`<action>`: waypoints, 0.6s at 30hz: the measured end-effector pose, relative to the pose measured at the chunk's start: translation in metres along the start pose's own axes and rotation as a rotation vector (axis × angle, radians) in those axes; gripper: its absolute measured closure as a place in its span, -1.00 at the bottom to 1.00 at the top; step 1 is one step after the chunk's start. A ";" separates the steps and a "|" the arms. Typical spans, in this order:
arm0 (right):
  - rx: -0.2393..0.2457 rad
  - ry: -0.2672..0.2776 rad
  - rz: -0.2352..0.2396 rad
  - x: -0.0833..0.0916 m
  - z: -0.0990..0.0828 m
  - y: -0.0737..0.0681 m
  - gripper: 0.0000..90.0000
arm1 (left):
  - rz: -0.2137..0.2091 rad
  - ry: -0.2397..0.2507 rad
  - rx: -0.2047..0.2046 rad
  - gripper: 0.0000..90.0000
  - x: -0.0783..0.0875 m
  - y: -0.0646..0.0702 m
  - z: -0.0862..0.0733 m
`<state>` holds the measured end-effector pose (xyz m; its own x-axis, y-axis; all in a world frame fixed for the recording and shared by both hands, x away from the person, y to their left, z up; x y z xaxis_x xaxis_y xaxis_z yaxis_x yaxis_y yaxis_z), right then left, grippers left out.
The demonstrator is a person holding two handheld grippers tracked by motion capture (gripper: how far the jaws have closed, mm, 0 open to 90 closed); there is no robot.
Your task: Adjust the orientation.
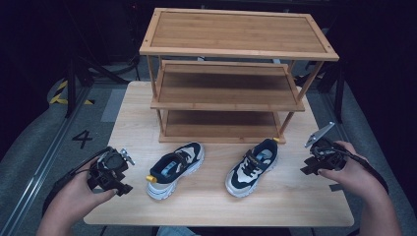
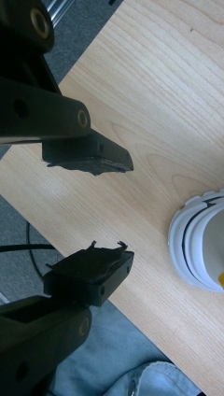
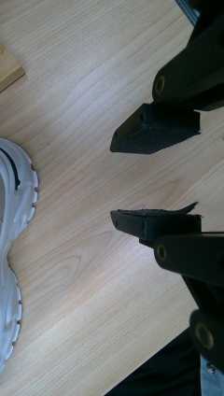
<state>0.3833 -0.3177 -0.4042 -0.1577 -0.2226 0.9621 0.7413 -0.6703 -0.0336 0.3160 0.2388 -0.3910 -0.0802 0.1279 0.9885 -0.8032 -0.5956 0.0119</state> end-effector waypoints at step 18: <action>-0.004 -0.004 0.001 -0.001 -0.003 -0.003 0.35 | -0.011 0.055 -0.034 0.22 0.010 0.022 0.005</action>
<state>0.3793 -0.3177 -0.4054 -0.1545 -0.2201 0.9632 0.7391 -0.6727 -0.0352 0.3008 0.2230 -0.3804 -0.1027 0.1786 0.9785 -0.8238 -0.5666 0.0170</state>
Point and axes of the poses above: each handheld gripper's, and its own axes: x roughly backward along the jaws, z roughly out of its top, y roughly to its right, the point moved 4 cm from there along -x, roughly forward along the jaws, and after that the axes turned 5 degrees about -x, right-handed, at the moved point
